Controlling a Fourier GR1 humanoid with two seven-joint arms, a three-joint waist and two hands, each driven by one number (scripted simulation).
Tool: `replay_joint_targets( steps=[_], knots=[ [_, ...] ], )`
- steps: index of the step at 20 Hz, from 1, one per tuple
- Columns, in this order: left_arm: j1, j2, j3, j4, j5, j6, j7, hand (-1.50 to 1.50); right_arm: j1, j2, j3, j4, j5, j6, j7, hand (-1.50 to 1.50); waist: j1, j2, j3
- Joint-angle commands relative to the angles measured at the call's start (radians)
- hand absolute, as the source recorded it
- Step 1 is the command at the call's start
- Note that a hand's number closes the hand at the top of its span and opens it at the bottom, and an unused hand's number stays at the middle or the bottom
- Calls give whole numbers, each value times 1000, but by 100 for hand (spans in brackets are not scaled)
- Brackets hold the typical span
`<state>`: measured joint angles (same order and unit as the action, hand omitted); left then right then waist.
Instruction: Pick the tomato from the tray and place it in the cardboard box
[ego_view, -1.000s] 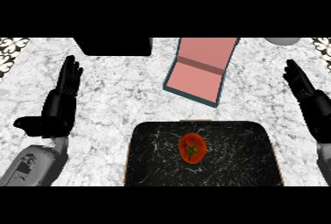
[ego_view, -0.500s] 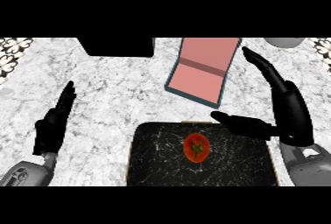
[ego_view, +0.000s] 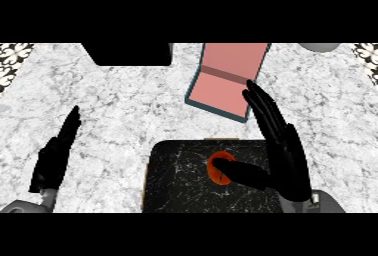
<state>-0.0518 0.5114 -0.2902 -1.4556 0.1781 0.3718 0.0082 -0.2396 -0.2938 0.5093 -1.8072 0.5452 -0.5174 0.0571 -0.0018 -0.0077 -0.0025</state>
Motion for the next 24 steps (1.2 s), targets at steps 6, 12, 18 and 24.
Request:
replay_joint_targets(
  steps=[6, 12, 18, 24],
  knots=[
    [43, 19, 20, -22, 9, -9, 22, 0, -13, -218, 105, -123, 285, 419, 394, -150, -17, -8, -5],
    [43, 4, -2, -59, -16, 5, 42, 0, -29, -183, 243, -250, 297, 773, 709, -150, -7, -4, -2],
    [31, -40, 4, -15, -56, 4, 14, 0, -109, 29, 309, -225, 321, 972, 949, -150, 2, 7, 1],
    [4, -74, -6, -75, -105, 20, 98, 0, -58, 129, 348, -268, 425, 1030, 1053, -150, -2, 5, 2]
  ],
)
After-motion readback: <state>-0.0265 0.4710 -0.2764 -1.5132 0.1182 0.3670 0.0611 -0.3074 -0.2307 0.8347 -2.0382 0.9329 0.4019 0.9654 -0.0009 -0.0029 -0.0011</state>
